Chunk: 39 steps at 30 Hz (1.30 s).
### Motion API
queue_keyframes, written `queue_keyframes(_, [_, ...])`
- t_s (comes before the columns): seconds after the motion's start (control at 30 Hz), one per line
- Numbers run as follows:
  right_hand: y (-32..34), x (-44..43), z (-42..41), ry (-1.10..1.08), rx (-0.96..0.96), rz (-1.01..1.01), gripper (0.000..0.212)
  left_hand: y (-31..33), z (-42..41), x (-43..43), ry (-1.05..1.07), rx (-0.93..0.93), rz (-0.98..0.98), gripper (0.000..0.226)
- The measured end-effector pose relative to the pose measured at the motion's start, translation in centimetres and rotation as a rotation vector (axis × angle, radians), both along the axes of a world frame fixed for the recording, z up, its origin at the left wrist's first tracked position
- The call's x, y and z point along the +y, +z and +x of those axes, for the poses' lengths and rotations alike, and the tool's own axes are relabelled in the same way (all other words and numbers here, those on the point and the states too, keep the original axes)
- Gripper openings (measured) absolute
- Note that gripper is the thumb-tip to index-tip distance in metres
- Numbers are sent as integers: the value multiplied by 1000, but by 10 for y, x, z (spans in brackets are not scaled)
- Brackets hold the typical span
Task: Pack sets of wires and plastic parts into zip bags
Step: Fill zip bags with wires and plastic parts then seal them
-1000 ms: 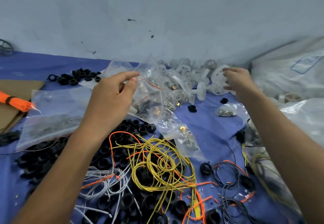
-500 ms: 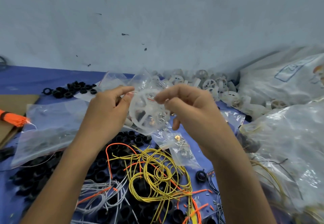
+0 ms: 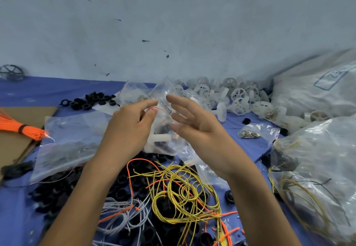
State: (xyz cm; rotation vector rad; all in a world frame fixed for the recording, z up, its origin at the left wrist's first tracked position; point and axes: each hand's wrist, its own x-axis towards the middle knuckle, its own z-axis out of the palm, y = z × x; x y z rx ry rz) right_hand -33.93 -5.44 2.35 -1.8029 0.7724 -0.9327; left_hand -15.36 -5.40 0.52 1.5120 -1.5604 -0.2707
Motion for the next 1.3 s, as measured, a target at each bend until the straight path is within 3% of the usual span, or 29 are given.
queue_keyframes(0.17, [1,-1,-1,-109,48,-56,36,1,2,-1,15,-5,-7,30])
queue_keyframes(0.3, [-9,-7,-1,-238,447,-270,38,-2,2,-2,22,9,-28,27])
queue_keyframes(0.4, [-17,-10,0,-249,595,-240,36,1,3,-1,25,44,-36,22])
queue_keyframes(0.53, [-20,-12,-1,-296,527,-237,39,3,3,1,5,73,-44,12])
queue_keyframes(0.7, [-19,-26,-13,-424,203,-178,27,6,7,3,-10,106,-86,9])
queue_keyframes(0.77, [-23,-54,-18,-510,269,-239,28,7,9,4,-12,115,-89,9])
queue_keyframes(0.83, [-33,-90,-16,-514,475,-289,39,7,8,4,-20,111,-83,9])
queue_keyframes(0.93, [-64,-133,-7,-361,791,-181,58,6,6,5,-29,103,-75,9])
queue_keyframes(1.0, [-93,-144,-4,-264,936,-148,54,6,7,4,-25,101,-72,10])
queue_keyframes(1.2, [-113,-156,-5,-435,790,-236,21,5,13,1,-27,128,-74,11])
queue_keyframes(1.3, [-104,-154,-8,-501,757,-219,20,3,12,-1,-35,135,-73,11])
